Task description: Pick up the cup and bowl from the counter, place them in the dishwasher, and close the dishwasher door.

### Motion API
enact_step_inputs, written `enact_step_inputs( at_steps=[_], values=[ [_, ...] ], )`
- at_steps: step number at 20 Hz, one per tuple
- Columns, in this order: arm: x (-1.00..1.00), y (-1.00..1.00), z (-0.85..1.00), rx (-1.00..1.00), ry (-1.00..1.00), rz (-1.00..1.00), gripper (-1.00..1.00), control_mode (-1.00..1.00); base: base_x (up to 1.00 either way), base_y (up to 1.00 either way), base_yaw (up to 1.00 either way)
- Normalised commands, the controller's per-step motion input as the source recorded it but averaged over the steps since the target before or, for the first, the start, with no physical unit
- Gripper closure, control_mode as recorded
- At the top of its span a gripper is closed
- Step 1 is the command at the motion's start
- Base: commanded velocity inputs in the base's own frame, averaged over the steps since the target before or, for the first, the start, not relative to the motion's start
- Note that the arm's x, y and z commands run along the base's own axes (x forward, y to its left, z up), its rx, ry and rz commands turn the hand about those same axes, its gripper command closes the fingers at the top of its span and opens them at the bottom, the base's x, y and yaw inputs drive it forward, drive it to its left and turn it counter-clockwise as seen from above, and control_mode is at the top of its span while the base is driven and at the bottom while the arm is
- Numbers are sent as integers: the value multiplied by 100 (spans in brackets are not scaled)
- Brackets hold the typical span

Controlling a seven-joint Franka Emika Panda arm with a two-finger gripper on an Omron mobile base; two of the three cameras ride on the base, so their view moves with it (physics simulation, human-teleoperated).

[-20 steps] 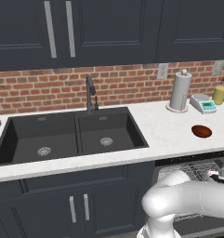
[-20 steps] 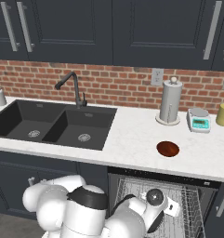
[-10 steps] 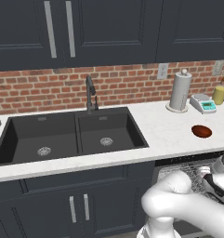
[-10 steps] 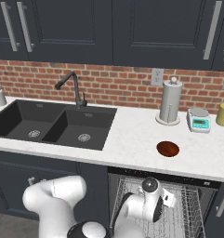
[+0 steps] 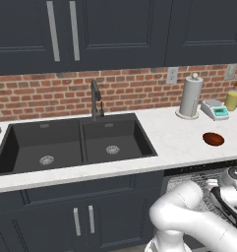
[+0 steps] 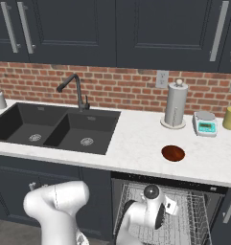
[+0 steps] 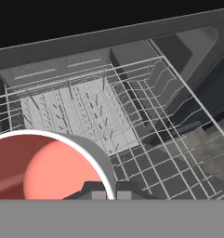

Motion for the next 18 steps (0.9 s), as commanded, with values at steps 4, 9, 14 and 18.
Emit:
enact_step_inputs(
  at_steps=[4,9,14,18],
  values=[
    [0,0,-17,1,0,0,100,-100,0,0,0],
    [0,5,-34,0,0,3,100,-100,0,0,0],
    [0,15,-26,0,0,7,100,-100,0,0,0],
    [0,28,-15,0,0,6,100,-100,0,0,0]
  ],
)
